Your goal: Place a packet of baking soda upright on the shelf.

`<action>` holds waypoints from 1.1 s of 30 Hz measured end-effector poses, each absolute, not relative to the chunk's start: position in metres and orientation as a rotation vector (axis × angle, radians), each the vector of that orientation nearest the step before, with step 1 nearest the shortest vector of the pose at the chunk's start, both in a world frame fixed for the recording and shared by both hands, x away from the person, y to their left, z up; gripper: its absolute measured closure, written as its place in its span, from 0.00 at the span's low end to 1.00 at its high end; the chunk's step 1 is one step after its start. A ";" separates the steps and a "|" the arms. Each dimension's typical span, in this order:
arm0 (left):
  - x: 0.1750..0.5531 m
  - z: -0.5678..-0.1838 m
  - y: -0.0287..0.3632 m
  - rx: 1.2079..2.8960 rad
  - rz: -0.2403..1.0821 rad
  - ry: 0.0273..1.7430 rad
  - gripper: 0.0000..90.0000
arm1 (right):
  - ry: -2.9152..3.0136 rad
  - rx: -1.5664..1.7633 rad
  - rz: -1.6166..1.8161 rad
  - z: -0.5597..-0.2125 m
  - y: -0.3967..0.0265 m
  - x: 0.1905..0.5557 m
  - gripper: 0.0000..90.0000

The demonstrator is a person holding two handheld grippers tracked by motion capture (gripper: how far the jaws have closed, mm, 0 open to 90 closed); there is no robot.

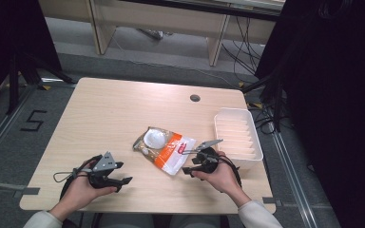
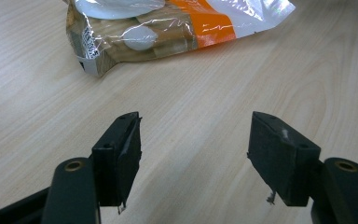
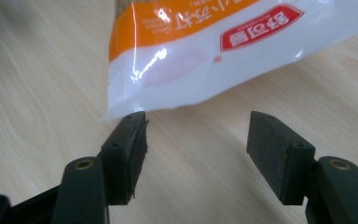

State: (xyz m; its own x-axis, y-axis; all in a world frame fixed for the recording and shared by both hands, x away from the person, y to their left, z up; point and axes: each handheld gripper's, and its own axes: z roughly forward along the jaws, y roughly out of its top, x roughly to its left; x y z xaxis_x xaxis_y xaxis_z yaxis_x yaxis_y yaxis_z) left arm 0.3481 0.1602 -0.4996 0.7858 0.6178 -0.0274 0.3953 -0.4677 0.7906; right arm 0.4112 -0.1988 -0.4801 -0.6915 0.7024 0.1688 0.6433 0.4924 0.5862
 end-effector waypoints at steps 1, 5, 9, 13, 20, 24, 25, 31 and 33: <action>0.348 -0.499 0.160 2.127 0.336 0.739 0.38 | 2.645 1.208 0.985 -0.478 -0.198 0.413 0.42; 0.348 -0.499 0.160 2.125 0.339 0.742 0.37 | 2.642 1.249 1.043 -0.479 -0.197 0.420 0.40; 0.349 -0.499 0.161 2.134 0.348 0.723 0.37 | 2.632 1.275 1.054 -0.483 -0.194 0.425 0.39; 0.348 -0.499 0.160 2.127 0.348 0.738 0.37 | 2.647 1.277 1.028 -0.484 -0.192 0.429 0.39; 0.348 -0.499 0.160 2.124 0.348 0.732 0.37 | 2.642 1.288 1.035 -0.486 -0.185 0.432 0.38; 0.348 -0.498 0.160 2.133 0.353 0.722 0.37 | 2.630 1.303 1.037 -0.485 -0.184 0.432 0.39; 0.348 -0.499 0.160 2.126 0.347 0.741 0.37 | 2.636 1.304 1.040 -0.486 -0.184 0.432 0.39; 0.348 -0.499 0.159 2.119 0.346 0.743 0.37 | 2.656 1.278 1.045 -0.488 -0.179 0.432 0.40; 0.348 -0.499 0.160 2.125 0.346 0.740 0.37 | 2.665 1.285 1.047 -0.489 -0.177 0.432 0.41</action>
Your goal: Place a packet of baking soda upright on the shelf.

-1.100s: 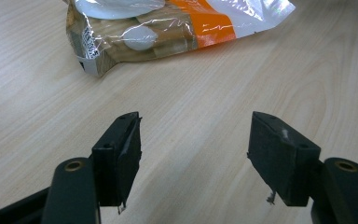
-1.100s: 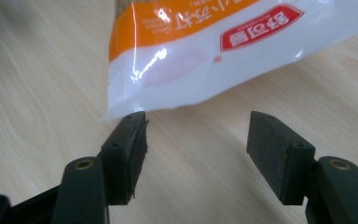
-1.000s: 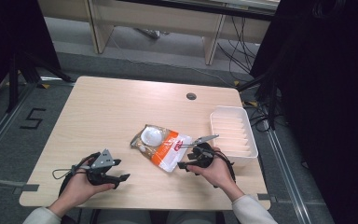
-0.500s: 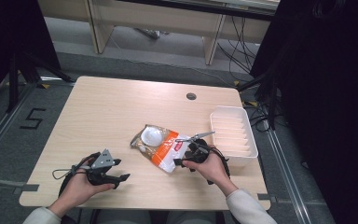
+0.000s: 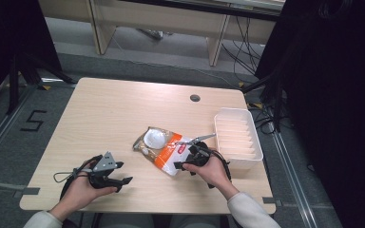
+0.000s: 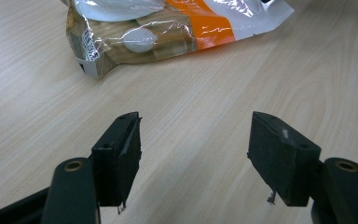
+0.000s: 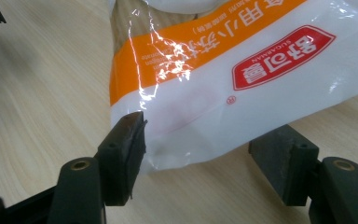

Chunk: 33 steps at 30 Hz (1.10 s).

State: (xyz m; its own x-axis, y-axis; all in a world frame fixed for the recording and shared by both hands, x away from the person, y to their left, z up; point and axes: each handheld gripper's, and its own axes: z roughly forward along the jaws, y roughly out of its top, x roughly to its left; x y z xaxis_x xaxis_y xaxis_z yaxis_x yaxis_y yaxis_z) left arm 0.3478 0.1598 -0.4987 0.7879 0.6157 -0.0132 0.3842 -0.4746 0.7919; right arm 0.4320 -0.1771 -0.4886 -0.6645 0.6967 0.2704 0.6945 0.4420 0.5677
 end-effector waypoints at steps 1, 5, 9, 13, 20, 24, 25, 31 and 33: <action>0.348 -0.499 0.159 2.118 0.345 0.744 0.37 | 2.662 1.286 1.044 -0.489 -0.176 0.432 0.42; 0.348 -0.499 0.160 2.124 0.346 0.739 0.37 | 2.677 1.276 1.043 -0.492 -0.170 0.431 0.44; 0.348 -0.498 0.160 2.129 0.351 0.724 0.37 | 2.684 1.267 1.044 -0.493 -0.166 0.430 0.46; 0.348 -0.499 0.159 2.116 0.344 0.744 0.37 | 2.680 1.265 1.040 -0.494 -0.164 0.430 0.48; 0.348 -0.498 0.160 2.129 0.351 0.723 0.37 | 2.683 1.270 1.039 -0.497 -0.160 0.428 0.51; 0.348 -0.498 0.160 2.130 0.351 0.724 0.37 | 2.694 1.258 1.031 -0.497 -0.158 0.428 0.54; 0.348 -0.498 0.160 2.130 0.351 0.724 0.37 | 2.694 1.259 1.028 -0.496 -0.158 0.428 0.56; 0.348 -0.498 0.160 2.130 0.351 0.724 0.37 | 2.712 1.212 1.020 -0.494 -0.156 0.427 0.72; 0.348 -0.498 0.160 2.130 0.351 0.724 0.37 | 2.716 1.182 1.013 -0.493 -0.155 0.427 0.78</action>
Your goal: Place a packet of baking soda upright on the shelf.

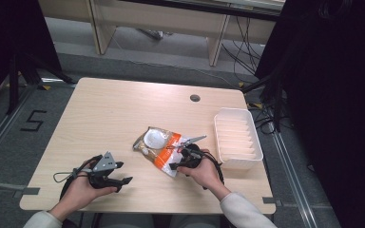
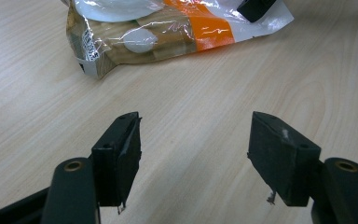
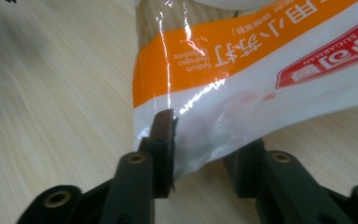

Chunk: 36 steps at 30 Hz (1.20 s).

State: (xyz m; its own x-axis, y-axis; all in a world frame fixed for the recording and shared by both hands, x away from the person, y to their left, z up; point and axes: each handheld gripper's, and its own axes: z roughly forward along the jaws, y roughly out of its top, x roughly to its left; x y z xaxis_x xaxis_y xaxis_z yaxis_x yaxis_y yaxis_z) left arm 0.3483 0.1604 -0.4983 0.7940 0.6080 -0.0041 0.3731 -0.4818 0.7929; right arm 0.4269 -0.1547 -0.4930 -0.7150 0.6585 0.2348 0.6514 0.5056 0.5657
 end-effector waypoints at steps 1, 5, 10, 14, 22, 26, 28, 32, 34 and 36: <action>0.348 -0.498 0.161 2.129 0.351 0.724 0.37 | 2.706 1.183 1.020 -0.493 -0.154 0.427 0.81; 0.348 -0.498 0.161 2.129 0.350 0.725 0.37 | 2.733 1.205 0.989 -0.488 -0.152 0.425 0.92; 0.348 -0.498 0.161 2.128 0.345 0.723 0.37 | 2.724 1.172 0.970 -0.486 -0.152 0.427 1.00; 0.349 -0.499 0.161 2.127 0.344 0.726 0.37 | 2.734 1.165 0.919 -0.479 -0.155 0.430 1.00; 0.349 -0.499 0.161 2.126 0.344 0.725 0.37 | 2.747 1.086 0.862 -0.458 -0.164 0.438 1.00; 0.348 -0.499 0.161 2.120 0.338 0.743 0.37 | 2.760 1.001 0.816 -0.443 -0.166 0.443 1.00; 0.348 -0.498 0.161 2.124 0.340 0.742 0.37 | 2.760 0.959 0.793 -0.434 -0.167 0.446 1.00; 0.348 -0.498 0.161 2.125 0.337 0.742 0.37 | 2.779 0.870 0.754 -0.417 -0.169 0.452 1.00; 0.348 -0.498 0.161 2.126 0.336 0.743 0.37 | 2.784 0.834 0.730 -0.409 -0.170 0.454 1.00; 0.348 -0.498 0.161 2.122 0.339 0.744 0.37 | 2.782 0.799 0.714 -0.401 -0.171 0.457 1.00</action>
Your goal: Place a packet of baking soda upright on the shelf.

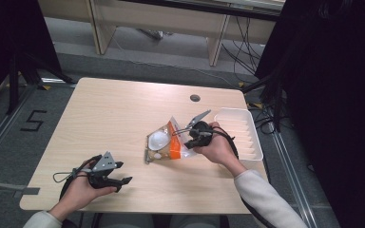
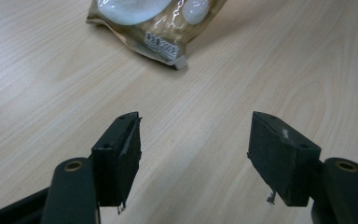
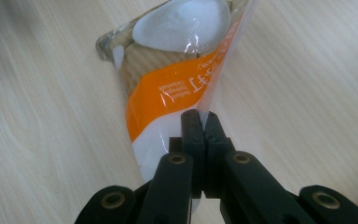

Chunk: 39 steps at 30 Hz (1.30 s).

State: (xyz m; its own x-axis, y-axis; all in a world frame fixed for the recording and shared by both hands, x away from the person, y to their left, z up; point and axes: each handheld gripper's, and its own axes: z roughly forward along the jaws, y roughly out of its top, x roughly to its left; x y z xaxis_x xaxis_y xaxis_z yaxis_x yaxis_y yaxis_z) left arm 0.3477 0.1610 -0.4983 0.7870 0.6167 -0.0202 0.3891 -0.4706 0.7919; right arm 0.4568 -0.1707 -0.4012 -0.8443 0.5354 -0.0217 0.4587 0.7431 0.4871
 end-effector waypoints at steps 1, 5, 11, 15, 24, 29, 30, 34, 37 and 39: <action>0.348 -0.498 0.161 2.122 0.339 0.745 0.37 | 2.787 0.762 0.702 -0.397 -0.171 0.459 1.00; 0.348 -0.498 0.161 2.123 0.339 0.743 0.37 | 2.786 0.706 0.671 -0.380 -0.172 0.462 1.00; 0.349 -0.498 0.162 2.130 0.347 0.721 0.37 | 2.790 0.595 0.628 -0.359 -0.174 0.466 1.00; 0.349 -0.498 0.162 2.132 0.346 0.720 0.37 | 2.812 0.536 0.586 -0.348 -0.173 0.465 1.00; 0.349 -0.498 0.162 2.129 0.347 0.721 0.37 | 2.833 0.454 0.534 -0.333 -0.173 0.468 1.00; 0.349 -0.498 0.162 2.130 0.347 0.721 0.37 | 2.839 0.442 0.505 -0.324 -0.171 0.467 1.00; 0.349 -0.498 0.162 2.131 0.342 0.719 0.37 | 2.868 0.441 0.495 -0.322 -0.171 0.467 1.00; 0.349 -0.498 0.162 2.126 0.353 0.724 0.37 | 2.905 0.339 0.480 -0.316 -0.171 0.469 1.00; 0.348 -0.499 0.161 2.110 0.334 0.749 0.37 | 2.903 0.295 0.457 -0.314 -0.172 0.470 1.00; 0.348 -0.499 0.161 2.110 0.334 0.748 0.37 | 2.911 0.237 0.449 -0.314 -0.173 0.471 1.00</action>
